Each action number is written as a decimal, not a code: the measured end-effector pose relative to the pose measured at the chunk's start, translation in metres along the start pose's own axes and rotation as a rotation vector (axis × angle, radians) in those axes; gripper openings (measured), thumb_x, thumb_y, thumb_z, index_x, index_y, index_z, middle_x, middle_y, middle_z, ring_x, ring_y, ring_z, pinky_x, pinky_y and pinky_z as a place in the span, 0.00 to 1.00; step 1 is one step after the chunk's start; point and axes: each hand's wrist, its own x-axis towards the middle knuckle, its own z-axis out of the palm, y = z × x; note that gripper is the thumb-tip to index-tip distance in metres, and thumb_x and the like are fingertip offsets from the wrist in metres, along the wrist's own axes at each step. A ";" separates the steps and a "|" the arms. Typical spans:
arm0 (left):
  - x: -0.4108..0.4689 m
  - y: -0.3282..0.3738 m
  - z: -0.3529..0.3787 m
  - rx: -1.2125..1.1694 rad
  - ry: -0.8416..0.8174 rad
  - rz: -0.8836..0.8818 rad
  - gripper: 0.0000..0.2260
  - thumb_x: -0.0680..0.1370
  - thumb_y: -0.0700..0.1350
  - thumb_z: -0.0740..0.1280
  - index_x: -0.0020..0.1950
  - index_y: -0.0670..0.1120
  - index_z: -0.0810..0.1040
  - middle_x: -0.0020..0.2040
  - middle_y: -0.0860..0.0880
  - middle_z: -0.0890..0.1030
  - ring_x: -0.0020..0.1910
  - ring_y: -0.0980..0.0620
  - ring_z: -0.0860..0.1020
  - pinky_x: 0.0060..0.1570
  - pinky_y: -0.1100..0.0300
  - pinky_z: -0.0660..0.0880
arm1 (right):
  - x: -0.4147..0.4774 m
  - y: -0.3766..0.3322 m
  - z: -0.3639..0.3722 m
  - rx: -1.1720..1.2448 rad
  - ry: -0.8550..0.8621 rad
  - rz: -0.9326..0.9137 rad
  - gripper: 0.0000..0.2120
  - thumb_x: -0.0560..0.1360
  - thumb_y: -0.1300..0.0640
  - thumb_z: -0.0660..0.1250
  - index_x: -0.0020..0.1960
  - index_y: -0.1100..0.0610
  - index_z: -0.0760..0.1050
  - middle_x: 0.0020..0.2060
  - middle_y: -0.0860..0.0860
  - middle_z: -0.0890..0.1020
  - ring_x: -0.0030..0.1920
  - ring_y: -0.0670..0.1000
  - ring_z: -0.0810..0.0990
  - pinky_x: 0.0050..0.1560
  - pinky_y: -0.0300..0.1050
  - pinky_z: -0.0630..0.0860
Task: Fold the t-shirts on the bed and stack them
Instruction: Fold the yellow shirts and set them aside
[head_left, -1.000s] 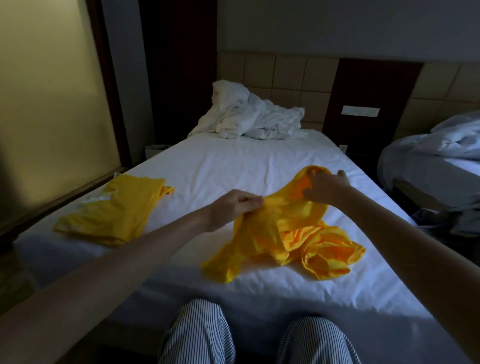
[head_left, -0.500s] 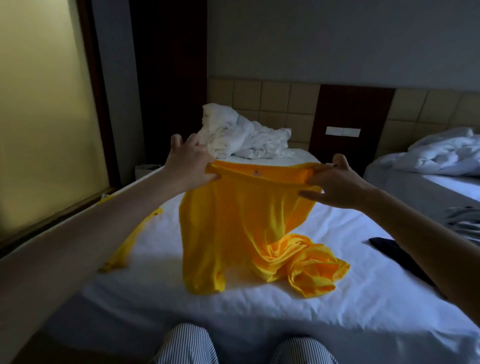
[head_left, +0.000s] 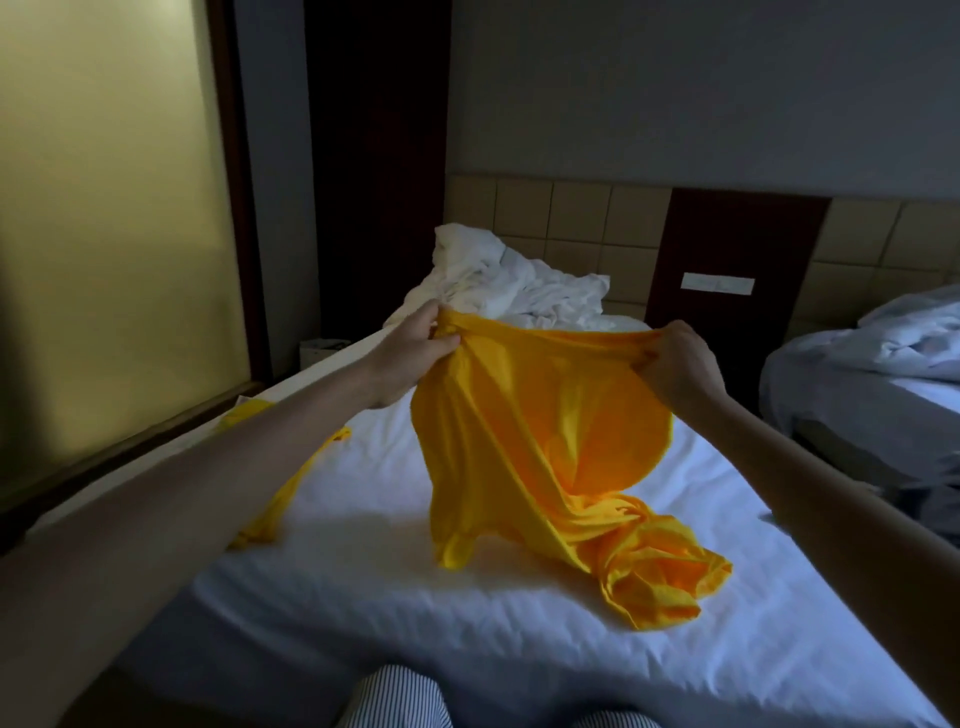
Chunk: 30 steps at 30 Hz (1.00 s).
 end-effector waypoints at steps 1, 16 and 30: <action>-0.001 -0.003 -0.001 -0.091 -0.018 -0.040 0.04 0.82 0.40 0.58 0.56 0.45 0.68 0.47 0.46 0.72 0.47 0.49 0.73 0.49 0.52 0.74 | -0.001 0.002 0.003 0.022 0.028 -0.050 0.07 0.74 0.63 0.66 0.47 0.67 0.79 0.56 0.61 0.74 0.52 0.59 0.72 0.54 0.51 0.69; 0.007 -0.064 -0.041 0.733 -0.016 -0.129 0.13 0.76 0.47 0.69 0.56 0.42 0.75 0.49 0.46 0.74 0.49 0.45 0.76 0.45 0.56 0.72 | 0.007 -0.004 0.052 0.247 -0.301 -0.007 0.05 0.71 0.68 0.63 0.41 0.60 0.70 0.36 0.55 0.72 0.41 0.57 0.74 0.34 0.43 0.67; 0.029 -0.062 -0.034 -0.074 -0.216 -0.260 0.42 0.45 0.63 0.81 0.54 0.47 0.78 0.51 0.46 0.81 0.48 0.47 0.82 0.42 0.59 0.80 | 0.020 0.026 0.027 -0.015 -0.178 0.027 0.07 0.76 0.67 0.62 0.50 0.67 0.78 0.43 0.62 0.80 0.39 0.56 0.76 0.40 0.49 0.76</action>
